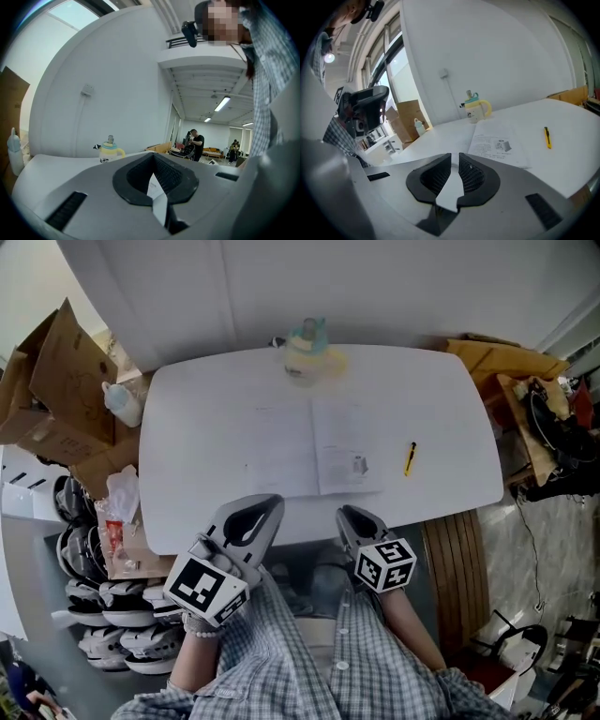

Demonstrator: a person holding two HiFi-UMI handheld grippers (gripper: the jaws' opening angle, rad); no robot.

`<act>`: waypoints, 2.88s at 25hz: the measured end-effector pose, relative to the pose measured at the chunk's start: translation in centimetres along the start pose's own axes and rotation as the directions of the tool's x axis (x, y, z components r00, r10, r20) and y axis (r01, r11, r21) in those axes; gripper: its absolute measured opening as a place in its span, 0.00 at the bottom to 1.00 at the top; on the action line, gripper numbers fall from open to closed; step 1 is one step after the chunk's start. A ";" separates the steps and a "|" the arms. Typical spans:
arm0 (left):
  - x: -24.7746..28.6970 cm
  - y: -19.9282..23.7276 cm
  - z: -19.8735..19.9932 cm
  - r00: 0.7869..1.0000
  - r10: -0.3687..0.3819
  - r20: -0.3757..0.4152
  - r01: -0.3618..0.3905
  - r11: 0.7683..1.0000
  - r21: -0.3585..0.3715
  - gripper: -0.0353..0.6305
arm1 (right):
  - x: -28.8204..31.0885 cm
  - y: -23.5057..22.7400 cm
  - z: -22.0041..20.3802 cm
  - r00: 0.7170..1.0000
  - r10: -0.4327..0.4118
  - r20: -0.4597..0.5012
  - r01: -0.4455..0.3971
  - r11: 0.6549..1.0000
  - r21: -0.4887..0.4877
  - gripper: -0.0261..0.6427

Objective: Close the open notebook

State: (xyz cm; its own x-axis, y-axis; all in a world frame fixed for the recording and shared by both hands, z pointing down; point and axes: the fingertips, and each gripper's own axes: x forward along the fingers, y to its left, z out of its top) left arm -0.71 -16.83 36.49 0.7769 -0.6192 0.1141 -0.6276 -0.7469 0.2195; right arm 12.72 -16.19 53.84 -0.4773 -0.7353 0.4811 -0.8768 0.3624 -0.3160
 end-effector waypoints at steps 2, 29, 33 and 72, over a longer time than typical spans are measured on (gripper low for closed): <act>0.2 0.2 0.0 1.000 0.019 0.001 -0.019 1.000 -0.006 0.06 | 0.8 -0.9 -1.1 0.999 -0.006 -0.036 0.008 0.999 0.048 0.08; -0.6 0.3 -0.9 0.993 0.109 -0.034 -0.110 0.994 -0.020 0.06 | 6.1 -6.6 -3.4 0.996 -0.072 -0.049 0.087 0.782 0.617 0.25; -0.8 0.2 -0.8 0.993 0.114 -0.031 -0.114 0.993 -0.018 0.06 | 5.7 -6.8 -3.5 0.995 -0.092 -0.033 0.092 0.771 0.631 0.25; -2.4 0.7 -0.9 0.992 0.127 -0.023 -0.127 0.992 -0.020 0.06 | 8.6 2.8 -1.7 0.986 0.061 -0.154 -0.092 0.975 -0.202 0.09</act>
State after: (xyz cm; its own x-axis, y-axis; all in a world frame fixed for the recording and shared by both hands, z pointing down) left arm -2.99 -15.64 37.25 0.6919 -0.7034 0.1631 -0.7204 -0.6571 0.2221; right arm 6.05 -20.49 58.52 -0.5332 -0.6151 0.5809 -0.8227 0.5369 -0.1867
